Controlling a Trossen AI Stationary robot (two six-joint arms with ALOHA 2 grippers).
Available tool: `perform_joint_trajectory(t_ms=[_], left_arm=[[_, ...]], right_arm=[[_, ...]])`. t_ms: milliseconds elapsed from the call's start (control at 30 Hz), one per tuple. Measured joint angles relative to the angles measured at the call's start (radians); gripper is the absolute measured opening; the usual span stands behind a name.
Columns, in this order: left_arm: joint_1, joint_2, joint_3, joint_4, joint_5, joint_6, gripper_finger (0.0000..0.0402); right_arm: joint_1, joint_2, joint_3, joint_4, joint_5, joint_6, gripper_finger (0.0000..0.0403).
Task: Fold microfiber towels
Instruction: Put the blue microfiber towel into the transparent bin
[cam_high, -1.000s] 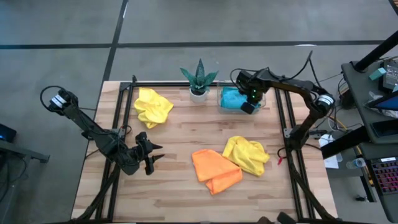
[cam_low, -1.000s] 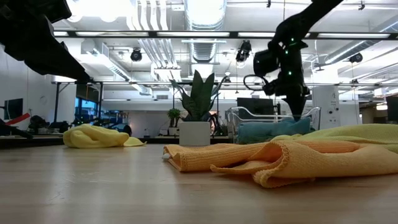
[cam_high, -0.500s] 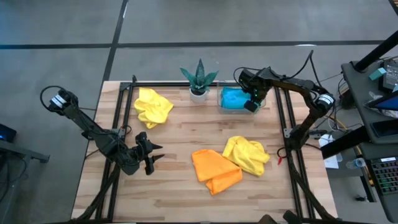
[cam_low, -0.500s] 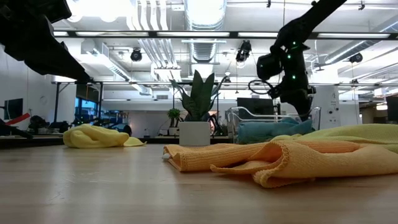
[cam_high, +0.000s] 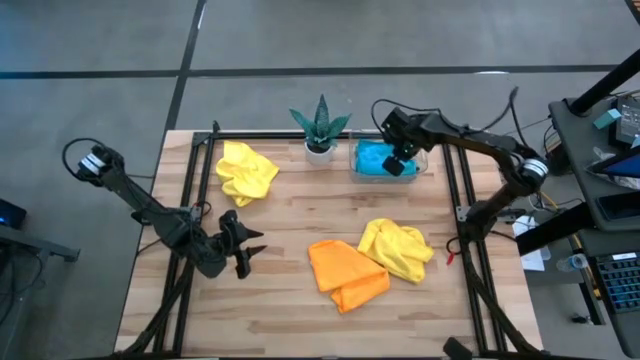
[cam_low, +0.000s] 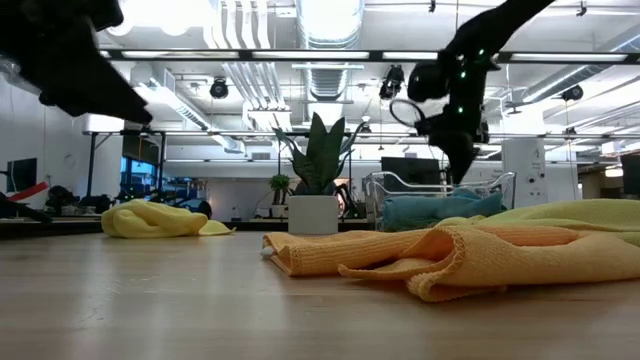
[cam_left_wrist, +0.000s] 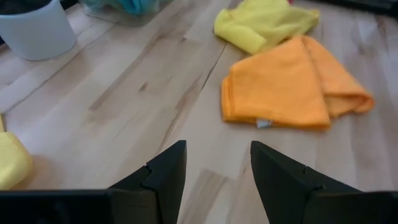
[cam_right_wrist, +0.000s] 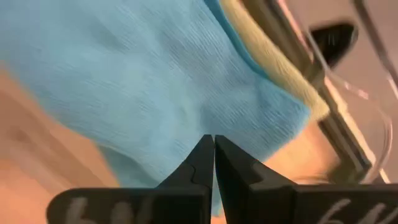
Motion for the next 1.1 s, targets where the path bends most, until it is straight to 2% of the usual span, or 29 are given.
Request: perform_joint_trajectory(t_ms=[100,200,300,433,567,667,767,933,1100], left_arm=[[0.044,0.0,0.03,0.0,0.002,0.032,0.0164],[0.118,0.001,0.071,0.032,0.039,0.136,0.0153],[0.228,0.028,0.115,0.135,0.129,0.3,0.0127],[0.389,0.108,0.211,0.27,0.304,0.549,0.0081],[0.545,0.246,0.363,0.28,0.402,0.737,0.0031],[0.652,0.37,0.493,0.281,0.514,0.851,0.0005],[0.745,0.508,0.623,0.28,0.624,0.903,0.0005],[0.853,0.74,0.836,0.271,0.778,0.925,0.0001],[0.899,0.927,1.01,0.266,0.809,0.923,0.0001]], right_arm=[[0.054,-0.08,-0.055,0.078,-0.002,0.02,0.0009],[0.091,-0.164,-0.109,0.146,-0.003,0.034,0.0009],[0.096,-0.23,-0.16,0.185,-0.002,0.05,0.0009],[0.073,-0.274,-0.206,0.231,-0.003,0.089,0.0009],[0.034,-0.276,-0.224,0.266,-0.002,0.111,0.0009],[-0.002,-0.27,-0.221,0.267,-0.002,0.134,0.0009],[-0.044,-0.256,-0.214,0.269,-0.041,0.134,0.0009],[-0.113,-0.226,-0.216,0.316,-0.224,0.127,0.0009],[-0.14,-0.188,-0.217,0.362,-0.231,0.135,0.0009]])
